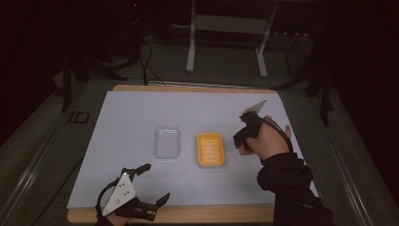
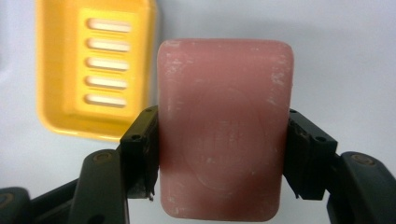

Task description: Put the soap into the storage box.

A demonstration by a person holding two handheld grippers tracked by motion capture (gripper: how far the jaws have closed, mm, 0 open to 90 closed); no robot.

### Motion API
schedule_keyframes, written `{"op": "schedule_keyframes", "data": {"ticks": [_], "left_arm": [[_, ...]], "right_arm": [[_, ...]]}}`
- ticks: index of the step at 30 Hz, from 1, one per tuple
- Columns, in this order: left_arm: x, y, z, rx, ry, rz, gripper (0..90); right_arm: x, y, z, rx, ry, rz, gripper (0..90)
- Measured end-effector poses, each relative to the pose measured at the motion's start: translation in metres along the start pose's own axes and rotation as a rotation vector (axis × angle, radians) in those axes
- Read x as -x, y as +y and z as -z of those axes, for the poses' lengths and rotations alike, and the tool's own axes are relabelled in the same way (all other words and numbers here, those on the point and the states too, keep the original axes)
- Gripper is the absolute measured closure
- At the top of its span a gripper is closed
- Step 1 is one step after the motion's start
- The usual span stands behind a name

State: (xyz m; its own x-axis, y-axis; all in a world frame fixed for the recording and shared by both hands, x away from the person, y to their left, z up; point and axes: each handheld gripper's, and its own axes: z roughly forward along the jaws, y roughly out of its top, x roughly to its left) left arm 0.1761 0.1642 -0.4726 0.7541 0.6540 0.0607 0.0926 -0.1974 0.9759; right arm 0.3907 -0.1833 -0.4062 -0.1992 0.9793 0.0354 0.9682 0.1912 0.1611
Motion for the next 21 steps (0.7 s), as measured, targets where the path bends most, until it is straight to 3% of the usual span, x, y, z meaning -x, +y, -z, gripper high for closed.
{"op": "schedule_keyframes", "data": {"ticks": [8, 21], "left_arm": [[0.0, 0.0, 0.0, 0.002, 0.0, -0.002, 0.5], [0.0, 0.0, 0.0, 0.004, -0.002, -0.003, 0.5]], "right_arm": [[-0.03, 0.004, 0.004, 0.021, 0.026, 0.028, 37.8], [-0.061, 0.011, -0.005, 0.026, 0.083, 0.045, 37.8]]}}
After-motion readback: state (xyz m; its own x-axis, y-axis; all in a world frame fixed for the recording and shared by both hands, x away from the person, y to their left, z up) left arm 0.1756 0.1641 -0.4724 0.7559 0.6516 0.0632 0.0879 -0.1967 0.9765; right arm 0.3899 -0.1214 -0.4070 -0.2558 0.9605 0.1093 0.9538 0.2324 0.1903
